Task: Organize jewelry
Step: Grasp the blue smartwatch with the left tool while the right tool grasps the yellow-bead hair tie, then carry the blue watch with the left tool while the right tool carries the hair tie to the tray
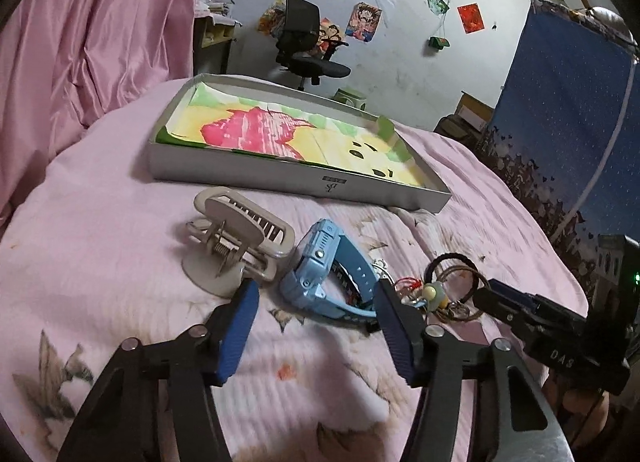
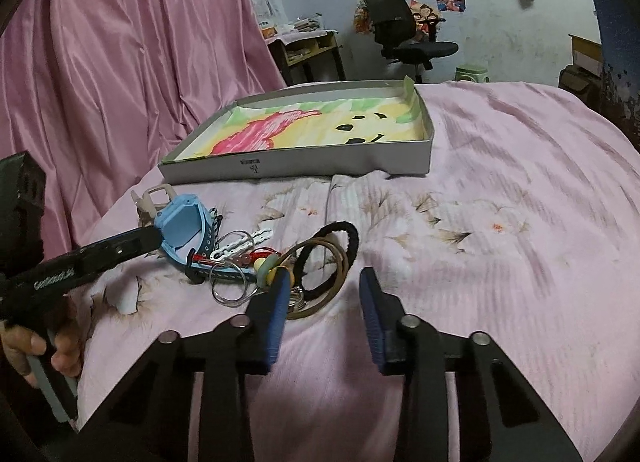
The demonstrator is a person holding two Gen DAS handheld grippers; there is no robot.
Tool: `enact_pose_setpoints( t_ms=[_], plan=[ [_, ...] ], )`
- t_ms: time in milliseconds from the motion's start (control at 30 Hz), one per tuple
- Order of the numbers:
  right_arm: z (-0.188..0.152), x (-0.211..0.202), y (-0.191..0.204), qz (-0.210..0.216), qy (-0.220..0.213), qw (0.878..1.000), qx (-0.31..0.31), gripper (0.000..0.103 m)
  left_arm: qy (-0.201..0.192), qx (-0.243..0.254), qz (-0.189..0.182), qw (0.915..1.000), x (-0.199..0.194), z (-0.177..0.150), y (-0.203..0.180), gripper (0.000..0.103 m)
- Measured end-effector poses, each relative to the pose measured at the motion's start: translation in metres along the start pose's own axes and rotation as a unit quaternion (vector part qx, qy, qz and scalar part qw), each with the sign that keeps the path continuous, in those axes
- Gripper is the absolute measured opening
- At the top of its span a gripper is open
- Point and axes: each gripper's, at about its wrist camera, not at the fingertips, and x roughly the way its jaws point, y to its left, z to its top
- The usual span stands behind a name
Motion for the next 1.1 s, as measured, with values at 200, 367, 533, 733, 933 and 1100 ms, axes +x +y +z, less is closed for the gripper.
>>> enact_pose_setpoints(
  t_ms=[200,367,533,733,933,1100],
  plan=[
    [-0.001,0.003,0.002,0.005,0.003,1.0,-0.004,0.011,0.009,-0.006,-0.016,0.9998,0.015,0.008,0.004,0.047],
    [-0.001,-0.001,0.004,0.004,-0.005,1.0,-0.01,0.006,0.017,-0.01,-0.019,0.9996,0.025,0.014,0.005,0.041],
    [-0.002,-0.006,0.005,0.006,-0.01,1.0,-0.013,0.005,0.017,-0.015,-0.008,0.9997,0.024,0.013,0.006,0.029],
    [0.0,-0.016,0.008,0.006,-0.038,0.999,-0.024,0.003,0.005,0.006,0.013,0.9999,0.017,0.011,-0.003,0.02],
    [0.005,-0.03,0.015,0.002,-0.081,0.996,-0.047,0.003,-0.023,0.024,0.044,0.9985,0.0,0.013,-0.012,0.018],
    [0.015,-0.04,0.019,0.011,-0.115,0.992,-0.055,0.003,-0.048,0.037,0.059,0.9964,-0.015,0.017,-0.021,0.018]
  ],
)
